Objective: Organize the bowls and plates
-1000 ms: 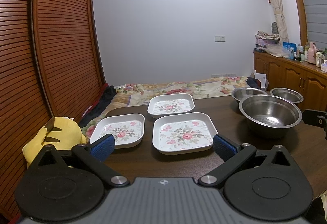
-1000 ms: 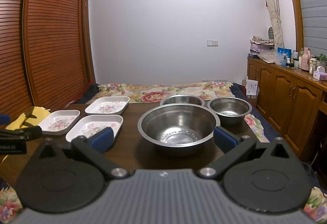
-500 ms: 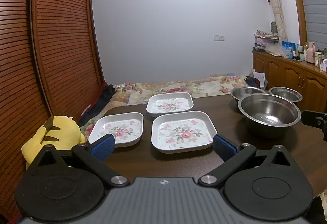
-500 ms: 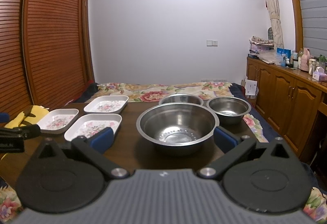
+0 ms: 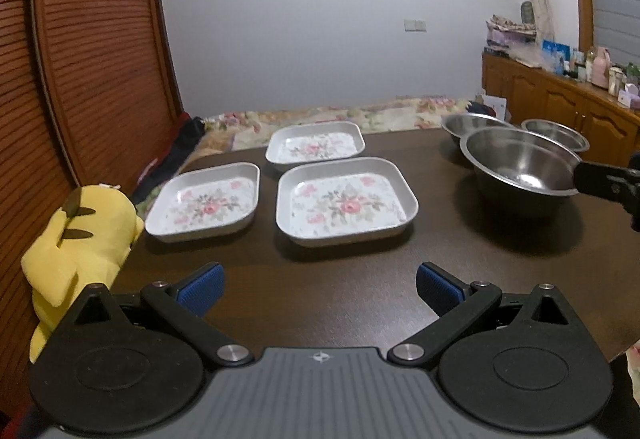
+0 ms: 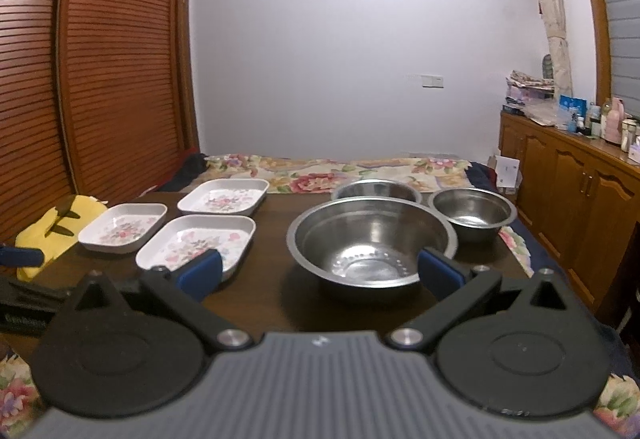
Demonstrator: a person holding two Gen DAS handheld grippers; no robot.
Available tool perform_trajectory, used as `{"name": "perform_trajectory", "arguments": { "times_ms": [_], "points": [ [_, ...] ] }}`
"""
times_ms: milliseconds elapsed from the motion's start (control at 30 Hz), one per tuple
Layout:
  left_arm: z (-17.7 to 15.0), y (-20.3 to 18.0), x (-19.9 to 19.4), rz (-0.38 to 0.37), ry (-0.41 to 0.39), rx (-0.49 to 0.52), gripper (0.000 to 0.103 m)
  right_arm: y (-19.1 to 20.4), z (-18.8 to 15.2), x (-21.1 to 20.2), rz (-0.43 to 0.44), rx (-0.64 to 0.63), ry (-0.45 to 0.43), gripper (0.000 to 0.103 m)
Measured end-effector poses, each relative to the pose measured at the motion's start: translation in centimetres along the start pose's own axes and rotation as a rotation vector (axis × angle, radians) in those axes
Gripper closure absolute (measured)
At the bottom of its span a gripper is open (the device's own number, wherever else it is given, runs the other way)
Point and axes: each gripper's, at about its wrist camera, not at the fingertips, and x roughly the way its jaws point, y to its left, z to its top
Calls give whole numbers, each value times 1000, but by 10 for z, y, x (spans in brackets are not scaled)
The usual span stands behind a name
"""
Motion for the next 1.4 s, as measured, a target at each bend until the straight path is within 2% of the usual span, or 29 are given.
{"name": "perform_trajectory", "arguments": {
  "times_ms": [267,633,667,767,833,900,1033,1100,1233,1400],
  "points": [
    [3,8,10,-35,15,-16,0,22,10,19,68,-52,-3,0],
    [15,45,35,-9,-6,-43,0,51,31,55,202,-101,28,1],
    [16,49,37,-5,-10,-51,0,53,32,57,211,-104,30,2],
    [17,58,46,-1,-20,-54,0,62,34,66,221,-130,45,16],
    [19,64,51,-1,-21,-53,6,65,31,72,222,-133,59,17],
    [19,70,57,-20,-25,-66,11,68,28,79,236,-122,82,24],
    [20,81,71,-95,-1,-107,24,73,20,93,251,-110,126,34],
    [20,82,77,-111,2,-119,26,76,15,98,244,-118,140,41],
    [21,85,89,-158,-1,-144,42,74,6,110,225,-106,180,52],
    [24,84,101,-208,-2,-157,56,70,-2,123,211,-71,221,64]
  ]
}}
